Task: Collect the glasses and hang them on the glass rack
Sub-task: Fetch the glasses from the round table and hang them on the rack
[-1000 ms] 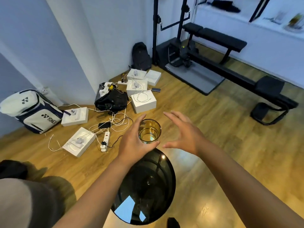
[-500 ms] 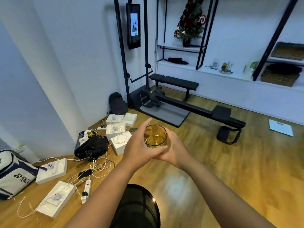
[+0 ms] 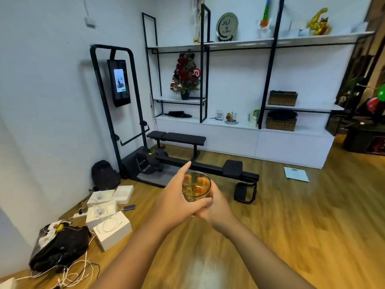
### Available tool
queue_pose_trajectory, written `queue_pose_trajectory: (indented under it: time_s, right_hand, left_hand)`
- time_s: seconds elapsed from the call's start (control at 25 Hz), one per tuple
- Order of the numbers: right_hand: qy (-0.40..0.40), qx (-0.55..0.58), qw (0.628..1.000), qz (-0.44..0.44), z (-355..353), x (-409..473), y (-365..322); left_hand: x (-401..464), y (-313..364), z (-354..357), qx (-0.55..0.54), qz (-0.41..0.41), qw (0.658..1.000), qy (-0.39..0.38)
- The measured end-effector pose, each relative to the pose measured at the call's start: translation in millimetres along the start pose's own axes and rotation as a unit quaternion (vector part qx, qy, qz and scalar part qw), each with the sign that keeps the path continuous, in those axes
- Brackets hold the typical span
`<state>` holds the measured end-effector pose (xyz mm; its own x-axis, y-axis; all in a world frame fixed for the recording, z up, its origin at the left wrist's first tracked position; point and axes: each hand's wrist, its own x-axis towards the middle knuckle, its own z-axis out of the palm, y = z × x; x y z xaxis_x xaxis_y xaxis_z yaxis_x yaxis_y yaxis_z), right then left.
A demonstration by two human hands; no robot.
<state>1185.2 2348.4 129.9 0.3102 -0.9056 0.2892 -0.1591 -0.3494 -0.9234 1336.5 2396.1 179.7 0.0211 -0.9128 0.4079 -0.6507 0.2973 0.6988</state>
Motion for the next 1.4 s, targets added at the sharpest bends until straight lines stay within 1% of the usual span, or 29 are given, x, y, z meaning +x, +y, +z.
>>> queue_pose_trajectory:
  time_s: [0.12, 0.2, 0.4, 0.64, 0.88, 1.08, 1.16, 1.28, 1.4]
  right_hand:
    - [0.026, -0.015, 1.000, -0.005, -71.6, 1.4, 2.1]
    - [0.043, -0.038, 0.998, -0.010, -119.7, 2.8, 1.5]
    - [0.067, -0.044, 0.997, -0.015, -239.1, 7.1, 2.2]
    - [0.106, -0.046, 0.993, -0.008, -340.0, 12.5, 20.1]
    - [0.148, -0.056, 0.987, 0.016, -408.1, 26.5, 58.7]
    - [0.178, -0.067, 0.981, 0.031, -469.1, 64.1, 89.1]
    - [0.204, -0.072, 0.975, 0.041, -494.8, 83.4, 93.5]
    - [0.265, -0.083, 0.959, 0.051, -545.3, 125.3, 97.5]
    - [0.316, -0.091, 0.943, 0.050, -592.4, 167.5, 103.2]
  left_hand:
    - [29.0, 49.1, 47.2, -0.002, 0.021, 0.999, -0.030]
    - [47.9, 77.6, 78.6, -0.026, 0.026, 0.998, -0.045]
    - [98.9, 144.5, 160.0, -0.061, 0.050, 0.995, -0.061]
    - [144.7, 199.0, 235.3, -0.067, 0.085, 0.990, -0.094]
    - [190.9, 220.8, 302.8, -0.077, 0.101, 0.982, -0.140]
    - [253.9, 223.5, 363.9, -0.109, 0.110, 0.971, -0.182]
    - [285.0, 223.3, 380.8, -0.125, 0.118, 0.965, -0.196]
    - [352.9, 225.1, 406.4, -0.153, 0.120, 0.959, -0.207]
    - [421.4, 230.2, 432.1, -0.149, 0.132, 0.963, -0.183]
